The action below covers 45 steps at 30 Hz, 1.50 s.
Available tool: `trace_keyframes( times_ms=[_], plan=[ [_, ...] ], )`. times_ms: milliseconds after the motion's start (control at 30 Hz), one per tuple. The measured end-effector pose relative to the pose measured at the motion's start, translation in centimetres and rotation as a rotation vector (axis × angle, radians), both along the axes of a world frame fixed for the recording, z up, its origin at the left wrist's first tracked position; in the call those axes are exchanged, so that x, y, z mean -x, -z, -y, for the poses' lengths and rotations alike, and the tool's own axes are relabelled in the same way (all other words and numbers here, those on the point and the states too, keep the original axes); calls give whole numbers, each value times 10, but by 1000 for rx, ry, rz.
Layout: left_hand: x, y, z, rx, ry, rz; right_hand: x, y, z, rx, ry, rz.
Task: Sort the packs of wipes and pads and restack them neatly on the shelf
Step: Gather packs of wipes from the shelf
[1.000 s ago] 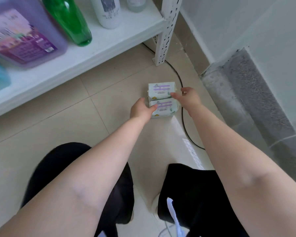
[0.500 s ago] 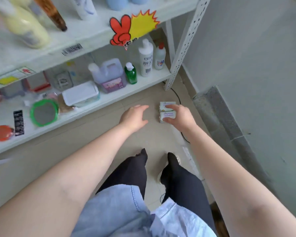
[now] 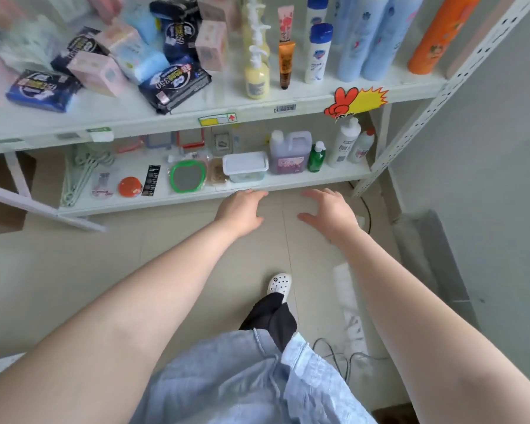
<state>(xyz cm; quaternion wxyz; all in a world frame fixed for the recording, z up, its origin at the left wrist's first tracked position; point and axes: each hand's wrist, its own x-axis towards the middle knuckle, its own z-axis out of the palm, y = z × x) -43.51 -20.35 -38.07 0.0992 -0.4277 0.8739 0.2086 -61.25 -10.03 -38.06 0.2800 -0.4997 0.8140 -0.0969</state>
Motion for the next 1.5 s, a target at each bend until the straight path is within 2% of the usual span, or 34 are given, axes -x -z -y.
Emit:
trace_keyframes(
  times_ms=[367, 867, 1133, 1500],
  plan=[
    [-161, -9, -2, 82, -181, -50, -155, -9, 32, 67, -202, -29],
    [-434, -74, 122, 197, -347, -92, -394, -74, 195, 154, -330, -84],
    [-477, -101, 197, 272, -384, -152, -443, -98, 280, 189, -378, -70],
    [-469, -125, 328, 303, -492, -148, -436, -118, 424, 222, -400, -53]
  ],
)
